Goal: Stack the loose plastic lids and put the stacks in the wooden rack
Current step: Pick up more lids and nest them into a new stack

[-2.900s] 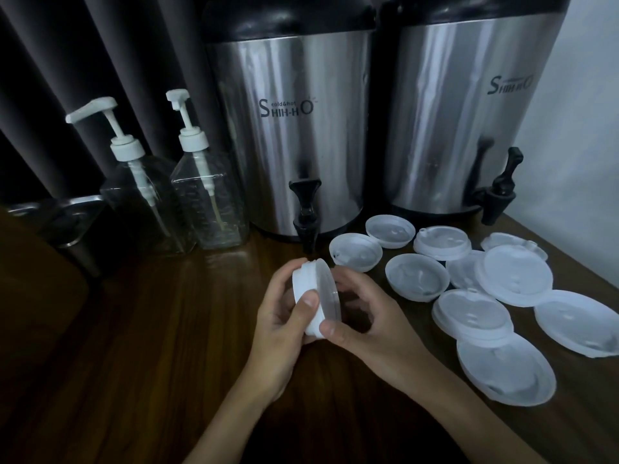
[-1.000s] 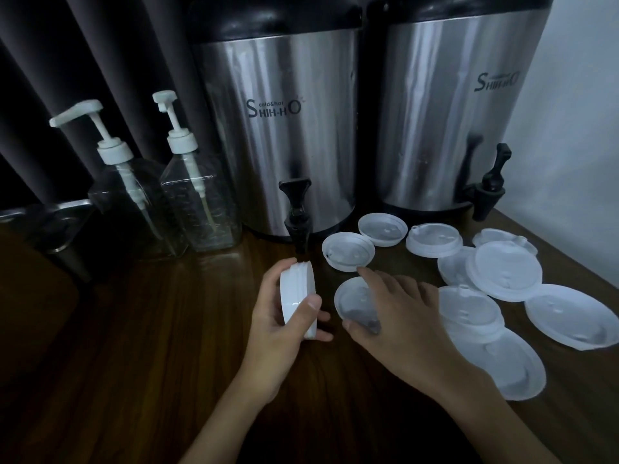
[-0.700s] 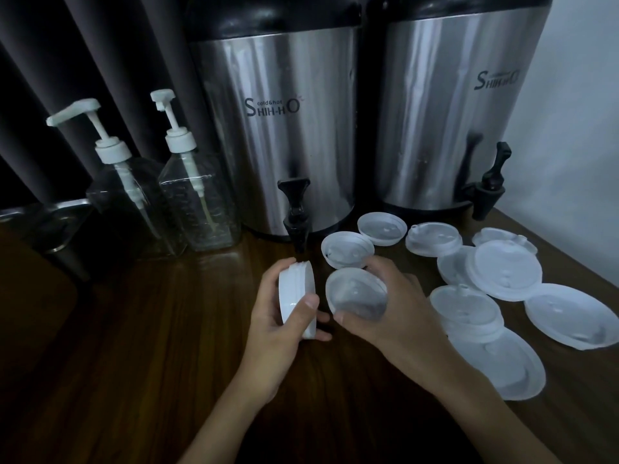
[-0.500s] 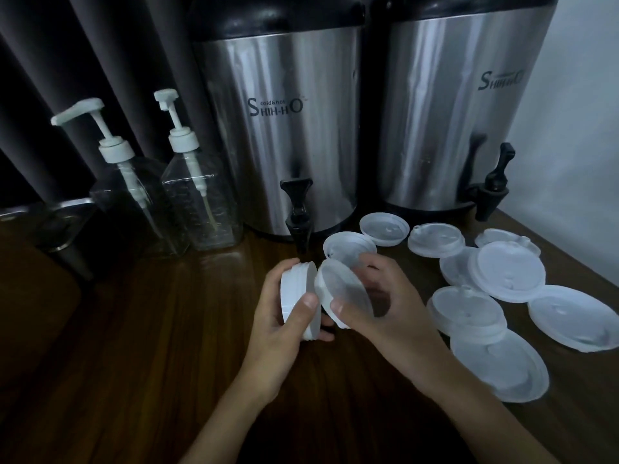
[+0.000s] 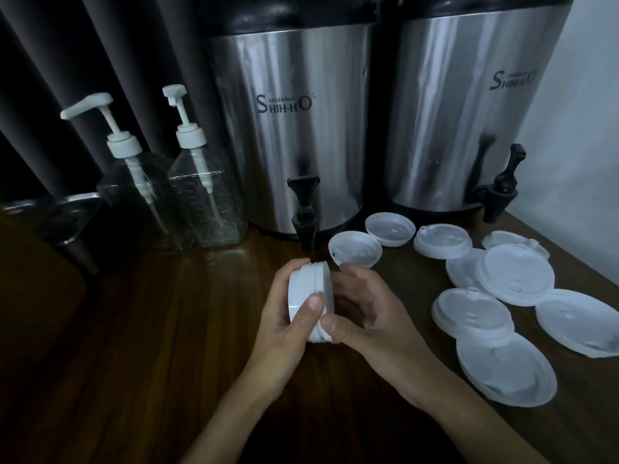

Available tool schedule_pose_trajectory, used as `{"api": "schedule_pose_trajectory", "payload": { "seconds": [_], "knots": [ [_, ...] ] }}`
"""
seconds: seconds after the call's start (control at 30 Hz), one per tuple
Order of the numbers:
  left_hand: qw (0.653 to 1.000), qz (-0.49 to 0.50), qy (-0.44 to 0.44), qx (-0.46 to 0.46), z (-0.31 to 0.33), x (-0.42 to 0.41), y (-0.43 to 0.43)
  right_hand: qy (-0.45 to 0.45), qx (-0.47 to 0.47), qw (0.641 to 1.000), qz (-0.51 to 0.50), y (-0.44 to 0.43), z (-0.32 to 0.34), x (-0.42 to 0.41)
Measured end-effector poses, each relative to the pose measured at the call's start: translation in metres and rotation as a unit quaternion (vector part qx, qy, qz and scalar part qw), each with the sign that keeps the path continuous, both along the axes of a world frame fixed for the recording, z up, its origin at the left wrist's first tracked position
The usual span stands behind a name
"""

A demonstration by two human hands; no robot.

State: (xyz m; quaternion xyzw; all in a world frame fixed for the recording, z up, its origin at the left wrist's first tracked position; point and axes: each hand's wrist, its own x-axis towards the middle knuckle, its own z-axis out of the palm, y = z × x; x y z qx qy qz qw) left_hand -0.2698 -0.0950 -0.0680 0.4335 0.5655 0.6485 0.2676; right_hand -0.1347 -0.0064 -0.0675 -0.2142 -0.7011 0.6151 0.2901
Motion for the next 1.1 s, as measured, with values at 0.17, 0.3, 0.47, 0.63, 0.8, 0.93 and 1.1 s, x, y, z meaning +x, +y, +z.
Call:
{"api": "schedule_pose_trajectory", "payload": {
  "seconds": [0.17, 0.3, 0.47, 0.63, 0.8, 0.93, 1.1],
  "knots": [
    [1.000, -0.008, 0.003, -0.001, 0.0023, 0.0023, 0.0004, 0.008, 0.018, 1.000, 0.011, -0.0015, -0.0043, -0.0035],
    [1.000, -0.011, 0.013, -0.004, 0.0044, 0.0031, -0.0010, -0.003, 0.058, 0.998, 0.021, -0.0021, -0.0038, -0.0040],
    [0.999, -0.019, 0.024, -0.007, 0.0076, 0.0054, -0.0017, -0.011, 0.123, 0.992, 0.034, 0.0013, 0.0017, 0.0010],
    [0.999, -0.027, 0.041, -0.009, 0.0071, 0.0058, -0.0037, -0.020, 0.122, 0.991, 0.054, 0.0060, 0.0014, 0.0057],
    [0.999, -0.036, 0.016, -0.031, 0.0050, 0.0048, -0.0037, -0.031, 0.159, 0.987, 0.016, 0.0036, -0.0017, 0.0036],
    [0.999, -0.028, 0.033, -0.028, 0.0066, 0.0074, -0.0042, -0.034, 0.166, 0.985, 0.005, 0.0039, -0.0022, 0.0028],
    [0.999, -0.037, 0.011, -0.036, 0.0058, 0.0047, -0.0037, -0.054, 0.158, 0.986, -0.002, 0.0068, -0.0049, 0.0027]
  ]
}}
